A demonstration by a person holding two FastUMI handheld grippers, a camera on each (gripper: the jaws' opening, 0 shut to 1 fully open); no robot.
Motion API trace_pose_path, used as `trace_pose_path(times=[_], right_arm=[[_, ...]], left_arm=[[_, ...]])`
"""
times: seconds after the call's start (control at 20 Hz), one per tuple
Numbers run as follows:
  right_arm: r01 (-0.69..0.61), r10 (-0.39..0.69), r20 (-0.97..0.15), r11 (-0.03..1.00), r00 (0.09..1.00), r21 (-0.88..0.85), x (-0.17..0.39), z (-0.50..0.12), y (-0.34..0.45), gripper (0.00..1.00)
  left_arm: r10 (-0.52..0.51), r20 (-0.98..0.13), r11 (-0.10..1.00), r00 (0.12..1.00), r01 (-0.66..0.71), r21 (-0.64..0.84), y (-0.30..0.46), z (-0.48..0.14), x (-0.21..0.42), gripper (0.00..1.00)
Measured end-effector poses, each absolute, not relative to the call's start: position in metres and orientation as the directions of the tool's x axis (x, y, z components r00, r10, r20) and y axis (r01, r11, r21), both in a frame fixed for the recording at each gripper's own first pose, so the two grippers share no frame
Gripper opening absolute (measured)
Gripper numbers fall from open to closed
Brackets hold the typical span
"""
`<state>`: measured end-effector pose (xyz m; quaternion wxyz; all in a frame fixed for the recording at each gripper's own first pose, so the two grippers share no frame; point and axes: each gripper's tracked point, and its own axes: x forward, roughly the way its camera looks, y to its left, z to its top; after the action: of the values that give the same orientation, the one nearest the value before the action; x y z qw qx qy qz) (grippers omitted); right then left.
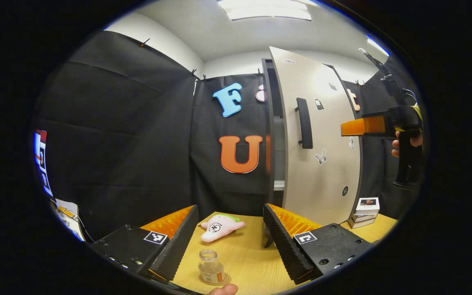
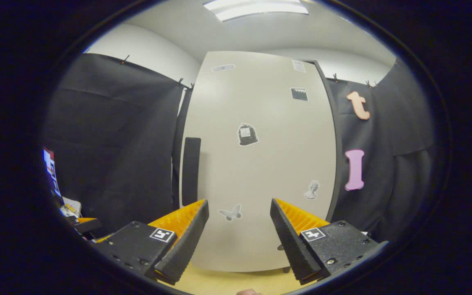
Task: Open the cabinet door with the right hand, grasp the bottle in the cabinet with the left hand and place it on the coaster, then close the cabinet door with the right hand.
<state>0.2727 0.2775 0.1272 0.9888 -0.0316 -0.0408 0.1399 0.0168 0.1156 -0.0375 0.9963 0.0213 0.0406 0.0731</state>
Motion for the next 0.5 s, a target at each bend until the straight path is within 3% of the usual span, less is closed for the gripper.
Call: trace_pose_path(times=[0.5], right_arm=[[-0.133,0.134,0.079,0.991,0.988,-0.017,0.204,0.1,0.175,0.97]], left_arm=[[0.074,-0.053,0.996,0.996,-0.071,0.046,0.068,-0.019,0.019,0.96]])
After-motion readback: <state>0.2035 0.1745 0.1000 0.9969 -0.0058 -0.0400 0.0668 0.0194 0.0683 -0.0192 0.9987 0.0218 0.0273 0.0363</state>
